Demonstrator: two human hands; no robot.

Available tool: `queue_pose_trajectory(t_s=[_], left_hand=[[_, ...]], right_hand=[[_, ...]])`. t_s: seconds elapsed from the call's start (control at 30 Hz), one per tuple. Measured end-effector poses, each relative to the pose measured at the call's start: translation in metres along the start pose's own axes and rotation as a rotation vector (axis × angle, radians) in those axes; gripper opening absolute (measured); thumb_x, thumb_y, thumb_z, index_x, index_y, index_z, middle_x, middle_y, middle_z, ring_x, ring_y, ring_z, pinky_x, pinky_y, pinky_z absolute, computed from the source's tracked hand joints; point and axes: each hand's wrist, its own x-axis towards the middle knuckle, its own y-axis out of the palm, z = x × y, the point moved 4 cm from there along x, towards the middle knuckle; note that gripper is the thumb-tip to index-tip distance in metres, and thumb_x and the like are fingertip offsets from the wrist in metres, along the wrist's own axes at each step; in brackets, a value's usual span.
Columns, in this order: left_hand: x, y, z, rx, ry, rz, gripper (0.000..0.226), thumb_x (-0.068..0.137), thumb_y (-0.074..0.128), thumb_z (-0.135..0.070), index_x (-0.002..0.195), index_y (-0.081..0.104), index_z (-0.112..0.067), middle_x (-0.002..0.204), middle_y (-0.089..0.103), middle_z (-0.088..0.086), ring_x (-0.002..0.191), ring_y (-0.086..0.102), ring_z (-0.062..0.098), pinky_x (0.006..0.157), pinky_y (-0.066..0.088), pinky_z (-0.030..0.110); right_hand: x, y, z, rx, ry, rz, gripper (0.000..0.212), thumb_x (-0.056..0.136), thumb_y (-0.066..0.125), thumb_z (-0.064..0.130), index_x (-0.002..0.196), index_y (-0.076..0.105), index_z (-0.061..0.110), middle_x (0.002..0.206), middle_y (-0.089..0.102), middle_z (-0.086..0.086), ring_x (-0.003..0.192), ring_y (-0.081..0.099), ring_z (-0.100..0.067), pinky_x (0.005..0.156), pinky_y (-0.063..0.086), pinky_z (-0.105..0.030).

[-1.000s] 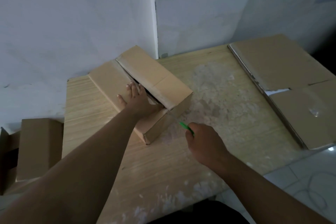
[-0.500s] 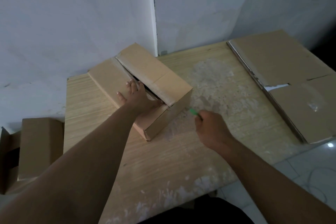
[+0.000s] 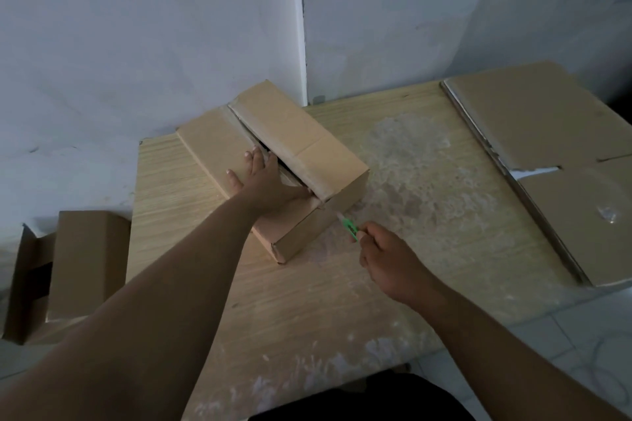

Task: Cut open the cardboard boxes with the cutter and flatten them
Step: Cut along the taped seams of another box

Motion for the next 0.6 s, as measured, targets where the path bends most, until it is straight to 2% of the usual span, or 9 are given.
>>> queue_pose_trajectory(t_s=[0.07, 0.13, 0.27, 0.43, 0.6], left_hand=[[0.002, -0.005, 0.001, -0.061, 0.014, 0.002, 0.112, 0.087, 0.06, -0.072, 0.166, 0.003, -0.018, 0.172, -0.014, 0.007, 0.158, -0.016, 0.025, 0.12, -0.011, 0.069], [0.002, -0.006, 0.003, -0.088, 0.011, -0.027, 0.108, 0.089, 0.056, -0.073, 0.166, 0.005, -0.016, 0.173, -0.012, 0.005, 0.158, -0.015, 0.024, 0.121, -0.011, 0.068], [0.001, 0.003, 0.002, 0.005, -0.01, -0.044, 0.129, 0.077, 0.053, -0.088, 0.165, -0.005, -0.012, 0.172, -0.015, 0.004, 0.158, -0.017, 0.024, 0.121, -0.01, 0.068], [-0.002, 0.003, 0.002, 0.019, 0.001, -0.045, 0.132, 0.076, 0.051, -0.089, 0.164, -0.009, -0.012, 0.172, -0.018, 0.005, 0.157, -0.019, 0.025, 0.121, -0.01, 0.067], [-0.003, 0.003, 0.001, 0.025, 0.004, -0.042, 0.132, 0.076, 0.051, -0.089, 0.164, -0.009, -0.011, 0.171, -0.019, 0.006, 0.157, -0.019, 0.025, 0.121, -0.01, 0.067]], right_hand=[[0.001, 0.006, -0.003, 0.32, 0.15, 0.01, 0.026, 0.109, 0.035, 0.022, 0.104, 0.055, 0.006, 0.064, 0.048, -0.007, 0.042, 0.035, -0.013, 0.045, 0.029, -0.028], [0.004, 0.009, -0.005, 0.456, 0.213, -0.008, 0.028, 0.109, 0.032, 0.021, 0.108, 0.053, 0.002, 0.064, 0.05, -0.009, 0.043, 0.036, -0.017, 0.044, 0.032, -0.03], [0.014, 0.012, -0.004, 0.489, 0.194, -0.023, 0.026, 0.109, 0.033, 0.021, 0.106, 0.054, 0.006, 0.068, 0.052, -0.012, 0.046, 0.039, -0.019, 0.046, 0.035, -0.032], [0.022, 0.024, -0.005, 0.468, 0.143, -0.025, 0.025, 0.107, 0.035, 0.02, 0.099, 0.053, 0.004, 0.068, 0.048, -0.013, 0.045, 0.037, -0.018, 0.046, 0.031, -0.031], [0.027, 0.037, -0.01, 0.388, 0.108, -0.056, 0.025, 0.095, 0.037, 0.037, 0.082, 0.05, 0.02, 0.06, 0.046, 0.001, 0.048, 0.037, -0.016, 0.05, 0.029, -0.032]])
